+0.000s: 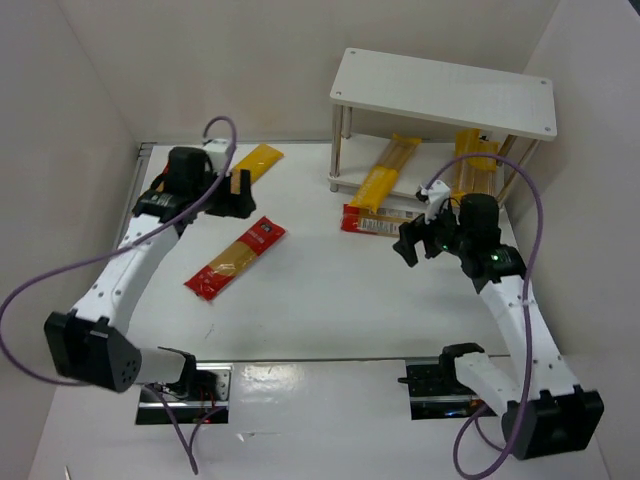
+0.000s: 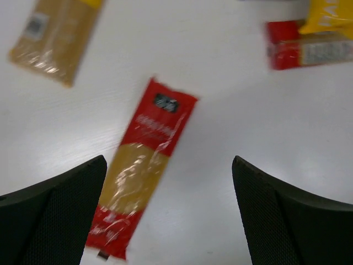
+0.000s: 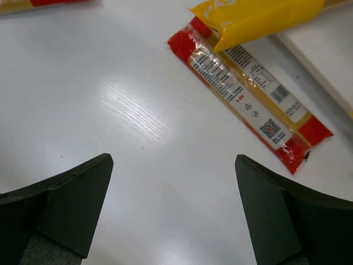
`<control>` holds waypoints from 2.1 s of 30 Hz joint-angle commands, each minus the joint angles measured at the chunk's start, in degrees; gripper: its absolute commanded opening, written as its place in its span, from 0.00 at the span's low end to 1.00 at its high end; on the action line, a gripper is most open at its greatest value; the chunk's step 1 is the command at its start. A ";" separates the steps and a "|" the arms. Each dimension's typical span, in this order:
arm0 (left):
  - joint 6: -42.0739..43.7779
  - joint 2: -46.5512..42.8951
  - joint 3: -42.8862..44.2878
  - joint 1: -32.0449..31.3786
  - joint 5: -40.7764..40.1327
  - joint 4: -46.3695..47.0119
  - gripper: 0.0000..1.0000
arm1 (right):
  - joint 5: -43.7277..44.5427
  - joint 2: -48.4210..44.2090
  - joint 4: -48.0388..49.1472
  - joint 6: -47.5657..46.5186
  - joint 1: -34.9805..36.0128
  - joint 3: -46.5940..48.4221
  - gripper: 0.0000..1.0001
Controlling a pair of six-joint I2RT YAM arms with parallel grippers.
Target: Place and organize the pasta boxes and bags onto the shelf
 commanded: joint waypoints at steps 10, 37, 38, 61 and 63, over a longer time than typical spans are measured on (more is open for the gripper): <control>0.97 -21.86 -20.51 22.95 -6.36 12.92 1.00 | 33.40 32.51 22.10 26.73 15.29 16.35 1.00; 2.64 -24.42 -24.21 29.22 -5.30 16.18 1.00 | 40.56 52.83 24.38 44.24 16.97 24.11 0.77; 2.64 -24.94 -24.21 29.22 -5.30 16.18 1.00 | 39.68 53.62 24.38 44.24 16.97 24.12 0.75; 2.64 -25.47 -24.21 29.22 -5.30 16.18 1.00 | 46.79 48.18 23.06 41.26 12.76 21.57 0.00; 2.64 -25.47 -24.21 29.22 -5.30 16.18 1.00 | 47.32 46.34 23.06 41.26 10.92 20.00 0.00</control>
